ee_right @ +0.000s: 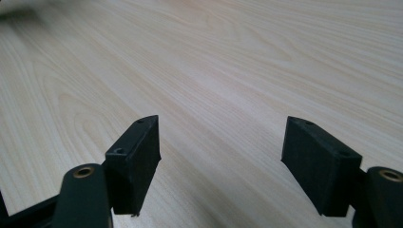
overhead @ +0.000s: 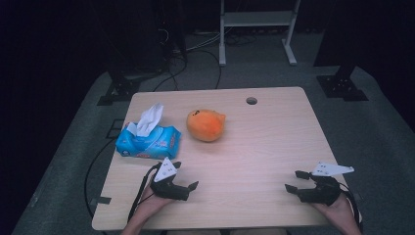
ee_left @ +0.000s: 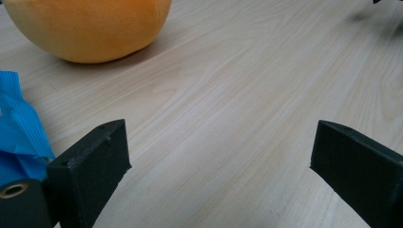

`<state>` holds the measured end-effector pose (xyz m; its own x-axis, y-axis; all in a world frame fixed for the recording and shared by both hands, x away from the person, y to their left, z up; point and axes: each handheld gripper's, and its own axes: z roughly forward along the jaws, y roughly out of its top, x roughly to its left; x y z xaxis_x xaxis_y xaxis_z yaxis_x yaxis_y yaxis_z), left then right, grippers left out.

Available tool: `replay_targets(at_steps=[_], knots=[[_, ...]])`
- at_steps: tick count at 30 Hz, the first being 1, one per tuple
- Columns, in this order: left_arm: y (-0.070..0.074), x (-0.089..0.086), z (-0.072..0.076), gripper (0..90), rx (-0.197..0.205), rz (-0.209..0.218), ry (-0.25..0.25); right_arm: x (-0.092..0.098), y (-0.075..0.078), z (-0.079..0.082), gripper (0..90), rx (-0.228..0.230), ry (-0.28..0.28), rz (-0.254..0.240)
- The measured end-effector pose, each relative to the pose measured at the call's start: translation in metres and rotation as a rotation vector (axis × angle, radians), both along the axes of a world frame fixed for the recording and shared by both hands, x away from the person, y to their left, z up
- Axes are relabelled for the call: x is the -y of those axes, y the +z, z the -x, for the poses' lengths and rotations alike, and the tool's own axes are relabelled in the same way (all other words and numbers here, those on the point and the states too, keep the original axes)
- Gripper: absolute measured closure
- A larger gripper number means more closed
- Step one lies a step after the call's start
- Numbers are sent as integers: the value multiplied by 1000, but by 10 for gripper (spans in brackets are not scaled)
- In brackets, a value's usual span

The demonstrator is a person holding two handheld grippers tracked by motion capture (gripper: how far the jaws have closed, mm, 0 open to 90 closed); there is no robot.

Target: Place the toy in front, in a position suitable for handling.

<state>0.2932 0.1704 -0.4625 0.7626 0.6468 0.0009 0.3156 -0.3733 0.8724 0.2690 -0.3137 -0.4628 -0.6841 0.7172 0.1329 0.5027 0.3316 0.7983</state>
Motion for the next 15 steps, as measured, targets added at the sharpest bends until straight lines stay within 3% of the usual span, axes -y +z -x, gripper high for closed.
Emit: replay_targets(at_steps=[7,15], knots=[[3,4,-2,46,-11,7,-2,1,-1,-2,278,-6,5,-18],[15,14,-8,54,24,-10,-15,2,-2,-3,278,-11,8,-41]])
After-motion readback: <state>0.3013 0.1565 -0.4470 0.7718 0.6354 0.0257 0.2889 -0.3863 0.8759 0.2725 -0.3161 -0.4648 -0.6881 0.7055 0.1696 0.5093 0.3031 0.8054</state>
